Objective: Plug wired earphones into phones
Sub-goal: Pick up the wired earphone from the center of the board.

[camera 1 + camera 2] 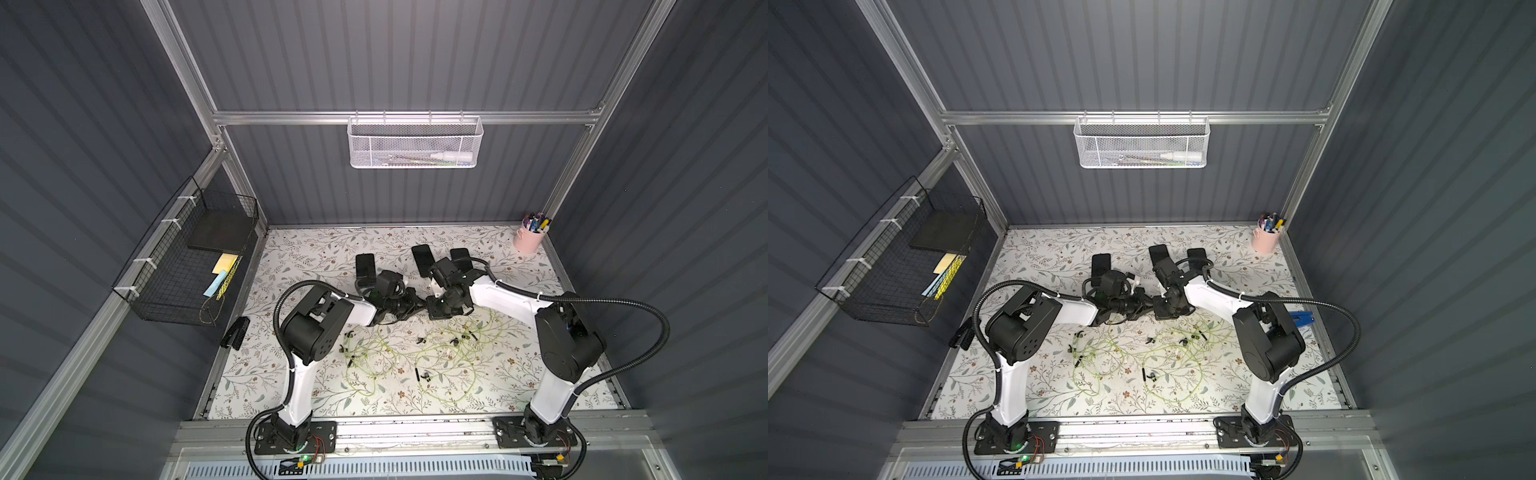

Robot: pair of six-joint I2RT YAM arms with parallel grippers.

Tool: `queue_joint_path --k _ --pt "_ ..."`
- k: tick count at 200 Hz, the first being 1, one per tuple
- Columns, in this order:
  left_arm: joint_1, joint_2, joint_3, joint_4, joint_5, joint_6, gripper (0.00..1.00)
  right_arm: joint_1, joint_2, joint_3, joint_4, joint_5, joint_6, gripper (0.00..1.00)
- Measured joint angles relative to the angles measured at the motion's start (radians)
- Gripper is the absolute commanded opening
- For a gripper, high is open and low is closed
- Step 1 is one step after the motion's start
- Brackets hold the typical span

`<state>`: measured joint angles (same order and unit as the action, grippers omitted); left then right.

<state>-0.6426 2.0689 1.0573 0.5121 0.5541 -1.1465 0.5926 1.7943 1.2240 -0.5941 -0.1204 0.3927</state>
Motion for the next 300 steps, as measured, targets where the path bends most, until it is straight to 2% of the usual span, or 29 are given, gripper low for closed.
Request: queue_joint_path --k 7,15,22,31,48,70,112,140,158,185,224,240,300 --pt "0.000 0.000 0.000 0.002 0.000 0.000 0.00 0.000 0.000 0.000 0.001 0.000 0.000 0.13" --pt "0.000 0.000 0.000 0.002 0.000 0.000 0.00 0.000 0.000 0.000 0.001 0.000 0.000 0.32" --pt "0.000 0.000 0.000 0.006 0.002 0.000 0.00 -0.001 0.000 0.000 0.001 -0.003 0.000 0.44" --pt "0.000 0.000 0.000 0.010 0.008 0.000 0.00 -0.008 0.000 -0.001 0.002 -0.017 0.002 0.52" --pt "0.000 0.003 0.000 0.033 0.023 -0.003 0.00 -0.032 -0.006 -0.015 0.013 -0.072 -0.001 0.56" --pt "0.000 0.013 -0.003 0.095 0.054 -0.019 0.00 -0.118 -0.045 -0.090 0.071 -0.210 0.027 0.55" --pt "0.003 0.063 -0.005 0.299 0.133 -0.132 0.00 -0.322 -0.148 -0.282 0.343 -0.525 0.194 0.39" --pt "0.003 0.102 -0.005 0.463 0.172 -0.244 0.00 -0.386 -0.158 -0.355 0.575 -0.685 0.338 0.32" --pt "0.003 0.124 -0.004 0.553 0.182 -0.317 0.00 -0.414 -0.155 -0.382 0.692 -0.754 0.410 0.32" --pt "0.003 0.129 -0.004 0.642 0.184 -0.387 0.00 -0.445 -0.155 -0.402 0.783 -0.811 0.463 0.32" --pt "0.003 0.129 -0.002 0.705 0.183 -0.446 0.00 -0.471 -0.155 -0.425 0.820 -0.845 0.473 0.31" --pt "0.003 0.129 0.004 0.710 0.183 -0.456 0.00 -0.472 -0.153 -0.439 0.842 -0.854 0.491 0.25" --pt "0.003 0.129 0.006 0.721 0.179 -0.467 0.00 -0.469 -0.111 -0.445 0.972 -0.888 0.569 0.22"
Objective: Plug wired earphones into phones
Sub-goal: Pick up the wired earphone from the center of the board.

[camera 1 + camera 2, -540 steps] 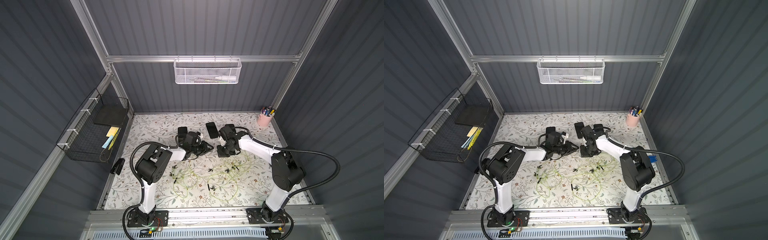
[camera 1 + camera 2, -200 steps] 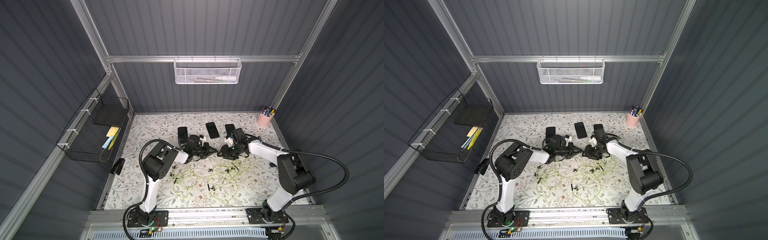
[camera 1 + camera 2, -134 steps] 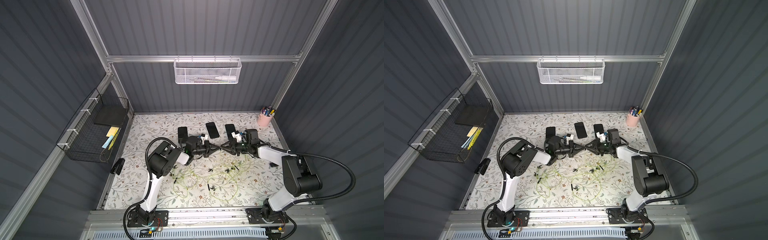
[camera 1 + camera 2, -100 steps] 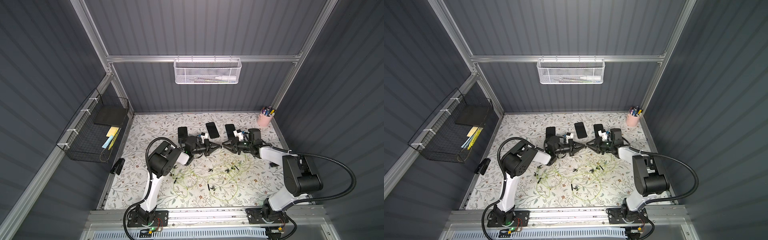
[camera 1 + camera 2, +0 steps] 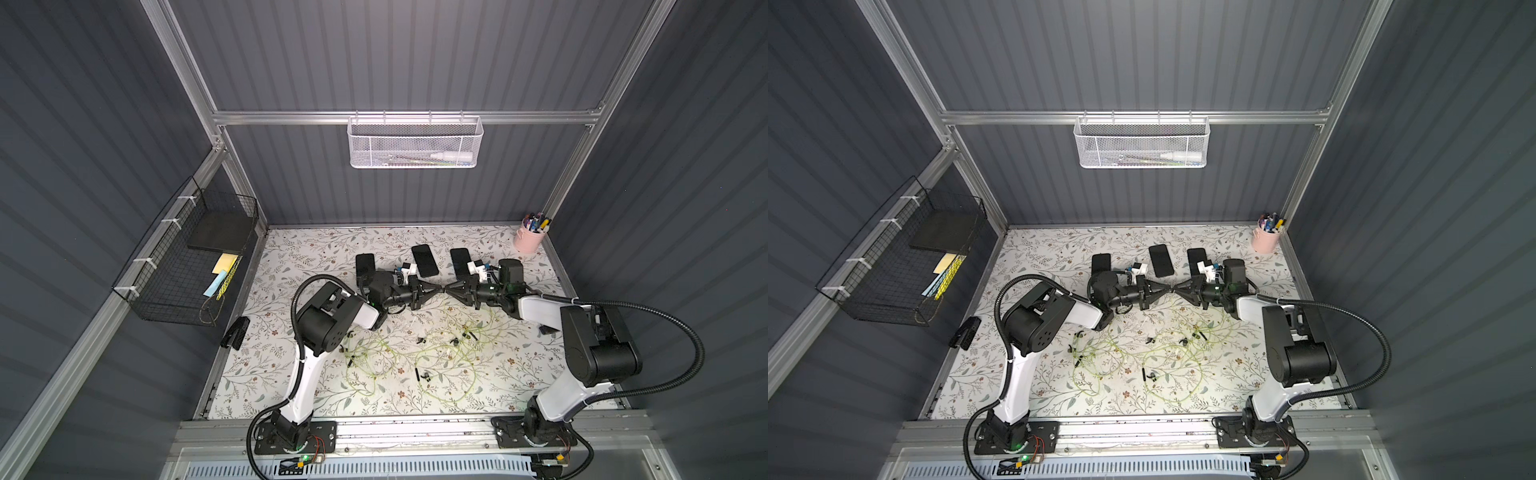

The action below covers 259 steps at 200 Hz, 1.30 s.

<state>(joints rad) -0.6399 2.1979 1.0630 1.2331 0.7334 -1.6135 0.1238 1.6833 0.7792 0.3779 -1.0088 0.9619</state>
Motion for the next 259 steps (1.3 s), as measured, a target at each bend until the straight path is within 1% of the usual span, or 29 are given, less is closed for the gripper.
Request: queue_joint_path --k 20,81,134,202,235,259 --pt "0.000 0.000 0.000 0.001 0.000 0.000 0.00 0.007 0.011 0.000 0.031 -0.004 0.016 0.19" --pt "0.000 0.000 0.000 0.002 -0.008 0.000 0.00 0.026 0.029 -0.007 0.090 -0.011 0.053 0.17" --pt "0.002 0.004 0.000 0.001 -0.015 0.000 0.00 0.026 0.040 -0.020 0.130 -0.011 0.071 0.17" --pt "0.002 0.019 0.000 0.000 -0.027 -0.004 0.00 0.033 0.040 -0.048 0.128 -0.014 0.068 0.16" --pt "0.002 0.019 0.000 0.000 -0.026 -0.004 0.00 0.033 0.040 -0.048 0.118 -0.012 0.057 0.20" --pt "0.002 0.019 0.000 0.000 -0.026 -0.003 0.00 0.033 0.040 -0.047 0.108 -0.008 0.045 0.20"
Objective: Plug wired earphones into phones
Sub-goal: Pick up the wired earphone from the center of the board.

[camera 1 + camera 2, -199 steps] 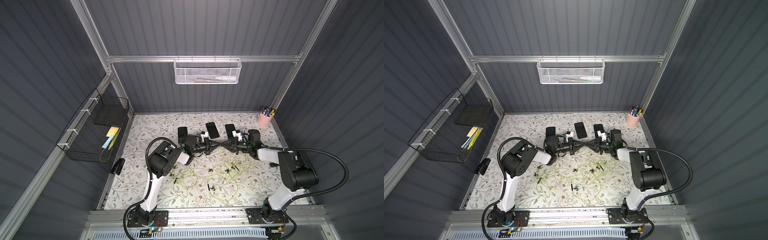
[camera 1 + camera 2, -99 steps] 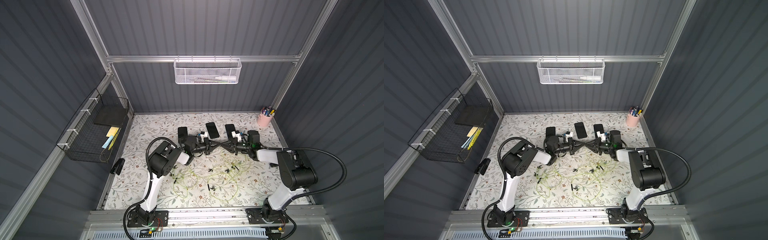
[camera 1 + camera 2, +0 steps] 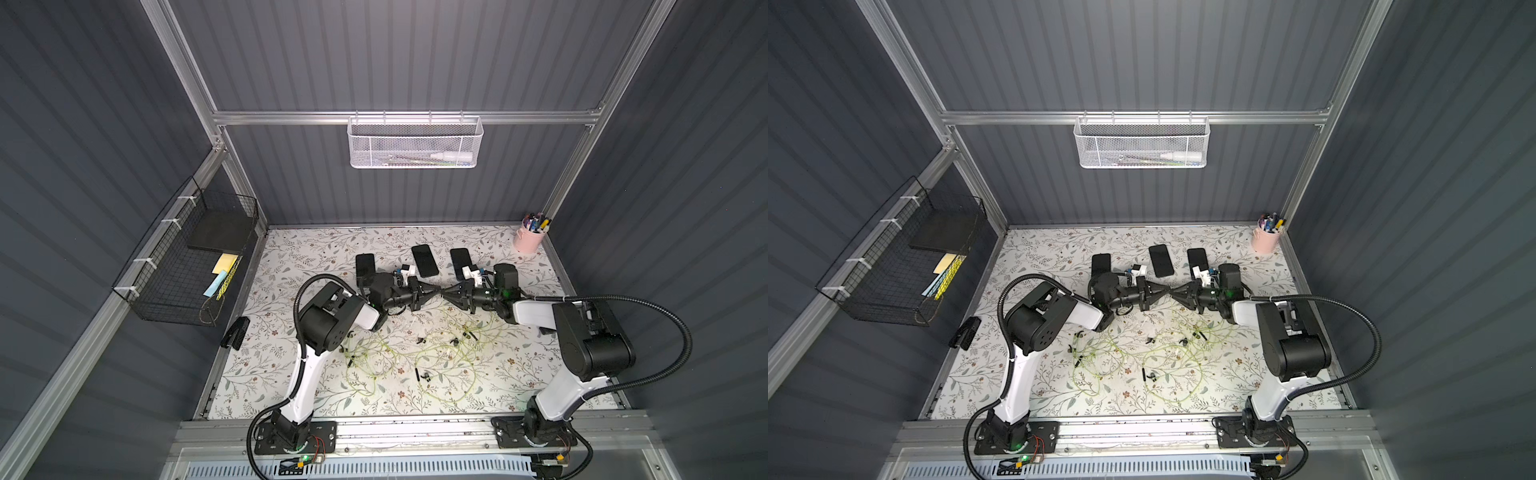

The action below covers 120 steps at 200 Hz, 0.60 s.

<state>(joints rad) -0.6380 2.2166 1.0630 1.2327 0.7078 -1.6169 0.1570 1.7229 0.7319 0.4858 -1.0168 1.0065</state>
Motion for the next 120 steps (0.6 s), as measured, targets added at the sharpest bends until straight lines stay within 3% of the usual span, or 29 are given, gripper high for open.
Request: queue_joint_path --k 120 --pt "0.000 0.000 0.000 0.002 0.000 0.000 0.00 -0.004 -0.007 0.018 -0.025 0.022 -0.013 0.17"
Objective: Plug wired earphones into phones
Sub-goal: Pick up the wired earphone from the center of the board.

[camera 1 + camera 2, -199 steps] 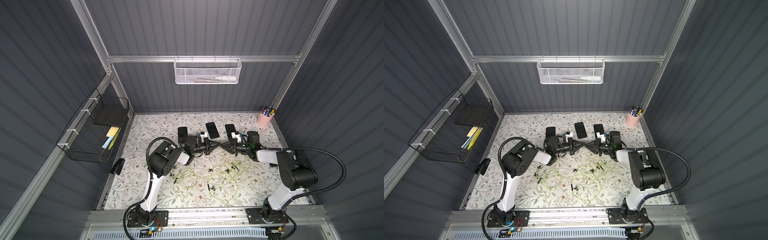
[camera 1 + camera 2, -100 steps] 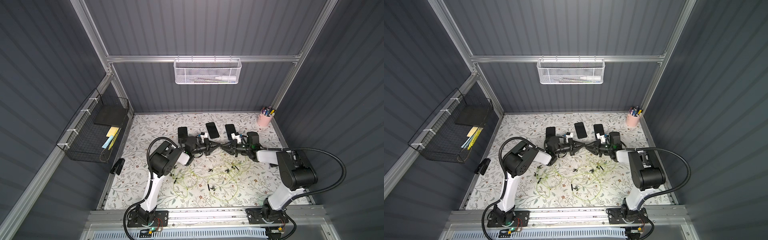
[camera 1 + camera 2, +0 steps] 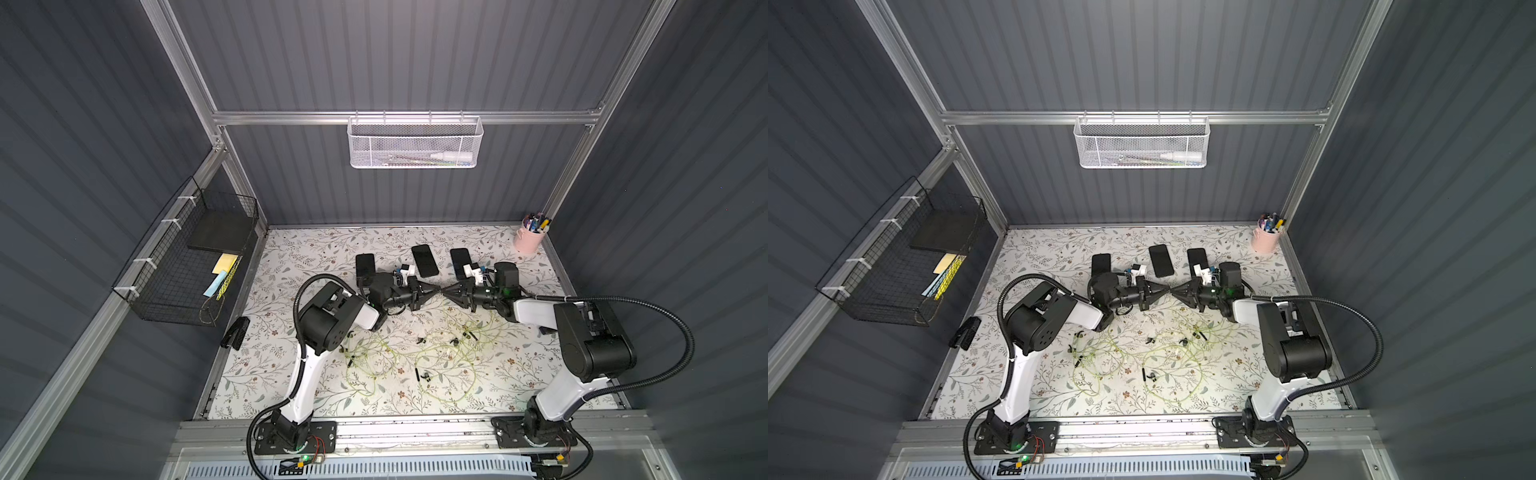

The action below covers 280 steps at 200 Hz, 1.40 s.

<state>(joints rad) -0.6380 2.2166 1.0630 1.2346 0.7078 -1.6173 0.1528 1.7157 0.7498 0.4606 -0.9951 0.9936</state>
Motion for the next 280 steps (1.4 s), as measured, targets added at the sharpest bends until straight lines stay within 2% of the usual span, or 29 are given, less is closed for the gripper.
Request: queue_joint_path --k 98,126,193,239,270,274,280 --pt "-0.002 0.000 0.000 0.001 0.003 0.000 0.00 0.000 0.000 0.004 0.010 0.000 0.002 0.17" --pt "-0.002 0.000 0.000 0.005 0.003 0.000 0.00 0.000 0.000 0.004 0.010 0.001 0.004 0.11" --pt "-0.002 0.000 0.000 0.009 0.000 0.000 0.00 -0.001 0.000 0.004 0.011 0.001 0.009 0.14" --pt "-0.003 0.001 0.000 0.014 -0.003 -0.003 0.00 -0.002 0.000 0.006 0.010 0.000 0.013 0.06" --pt "-0.003 0.001 0.000 0.020 -0.009 -0.003 0.00 -0.003 0.000 0.011 0.008 0.000 0.012 0.04" --pt "-0.003 0.001 0.000 0.020 -0.009 -0.003 0.05 -0.003 0.000 0.012 0.008 0.000 0.012 0.04" --pt "-0.003 0.001 0.000 0.019 -0.009 -0.002 0.19 -0.003 0.000 0.012 0.006 0.000 0.012 0.04"
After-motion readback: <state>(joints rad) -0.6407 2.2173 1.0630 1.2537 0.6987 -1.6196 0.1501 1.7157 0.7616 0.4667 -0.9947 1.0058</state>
